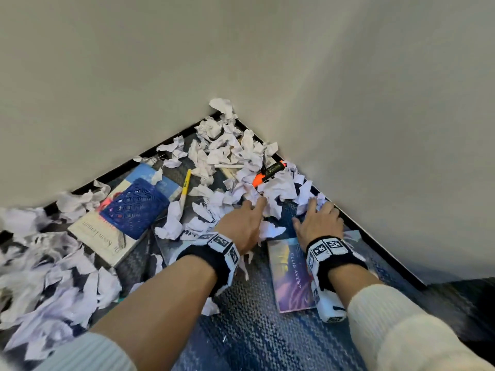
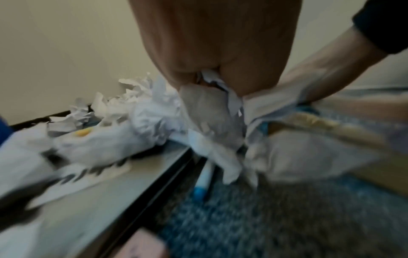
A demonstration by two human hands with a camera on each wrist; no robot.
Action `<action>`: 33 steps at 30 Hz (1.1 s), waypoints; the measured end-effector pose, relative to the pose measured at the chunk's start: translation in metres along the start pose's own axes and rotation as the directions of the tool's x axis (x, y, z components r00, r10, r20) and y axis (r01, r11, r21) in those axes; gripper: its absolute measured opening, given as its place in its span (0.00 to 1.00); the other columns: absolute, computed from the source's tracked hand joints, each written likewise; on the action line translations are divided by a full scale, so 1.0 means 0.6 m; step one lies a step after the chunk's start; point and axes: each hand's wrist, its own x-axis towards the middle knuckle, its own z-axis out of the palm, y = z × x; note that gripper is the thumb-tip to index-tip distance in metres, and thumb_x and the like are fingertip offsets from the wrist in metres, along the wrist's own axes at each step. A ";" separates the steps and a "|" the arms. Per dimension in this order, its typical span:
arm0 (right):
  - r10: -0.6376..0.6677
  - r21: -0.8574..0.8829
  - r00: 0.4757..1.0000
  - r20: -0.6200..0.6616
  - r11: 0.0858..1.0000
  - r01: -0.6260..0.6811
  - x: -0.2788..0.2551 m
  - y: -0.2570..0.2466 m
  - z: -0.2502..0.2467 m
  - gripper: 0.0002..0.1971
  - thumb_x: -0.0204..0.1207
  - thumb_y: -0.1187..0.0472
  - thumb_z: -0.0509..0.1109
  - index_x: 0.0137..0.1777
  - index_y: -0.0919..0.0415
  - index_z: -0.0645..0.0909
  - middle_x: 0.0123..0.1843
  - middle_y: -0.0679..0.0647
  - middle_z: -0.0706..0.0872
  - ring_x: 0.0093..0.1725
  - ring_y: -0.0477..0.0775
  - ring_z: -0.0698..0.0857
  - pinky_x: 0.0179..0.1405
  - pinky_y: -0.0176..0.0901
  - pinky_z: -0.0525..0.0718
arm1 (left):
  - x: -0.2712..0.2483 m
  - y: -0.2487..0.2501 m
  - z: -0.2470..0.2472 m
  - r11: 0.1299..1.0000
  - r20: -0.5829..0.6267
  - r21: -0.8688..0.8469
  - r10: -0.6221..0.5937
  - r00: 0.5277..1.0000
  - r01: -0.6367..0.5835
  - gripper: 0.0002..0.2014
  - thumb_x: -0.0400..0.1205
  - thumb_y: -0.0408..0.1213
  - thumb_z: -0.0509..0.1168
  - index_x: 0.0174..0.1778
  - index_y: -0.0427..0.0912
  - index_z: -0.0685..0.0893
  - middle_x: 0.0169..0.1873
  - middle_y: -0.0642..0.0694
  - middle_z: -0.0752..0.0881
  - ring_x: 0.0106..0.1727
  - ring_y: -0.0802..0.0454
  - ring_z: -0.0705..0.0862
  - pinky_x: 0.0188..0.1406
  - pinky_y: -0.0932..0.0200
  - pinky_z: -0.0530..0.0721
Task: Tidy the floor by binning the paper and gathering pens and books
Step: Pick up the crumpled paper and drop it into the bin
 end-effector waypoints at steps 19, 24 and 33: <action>-0.355 0.156 0.914 -0.195 0.909 0.387 0.042 -0.029 -0.047 0.29 0.75 0.39 0.65 0.61 0.66 0.78 0.69 0.61 0.72 0.65 0.62 0.74 0.58 0.56 0.79 | 0.014 0.011 0.009 0.953 -0.169 0.296 -0.011 0.986 0.062 0.27 0.85 0.60 0.52 0.36 0.43 0.82 0.41 0.45 0.83 0.47 0.45 0.83 0.38 0.53 0.76; -0.441 0.062 0.897 -0.010 0.895 0.441 0.036 -0.044 -0.014 0.41 0.69 0.41 0.75 0.73 0.58 0.57 0.82 0.61 0.50 0.71 0.67 0.69 0.60 0.66 0.79 | 0.040 -0.027 0.006 0.977 -0.317 0.180 -0.051 0.947 0.113 0.17 0.83 0.45 0.61 0.58 0.35 0.83 0.64 0.39 0.72 0.66 0.42 0.68 0.63 0.50 0.78; -0.490 0.013 0.871 0.034 0.871 0.490 0.024 -0.045 -0.005 0.16 0.84 0.56 0.60 0.68 0.58 0.65 0.58 0.62 0.74 0.55 0.67 0.81 0.43 0.56 0.76 | 0.057 -0.030 0.024 0.956 -0.207 0.286 -0.011 0.978 0.071 0.25 0.85 0.43 0.62 0.77 0.50 0.63 0.77 0.38 0.59 0.68 0.35 0.69 0.56 0.43 0.85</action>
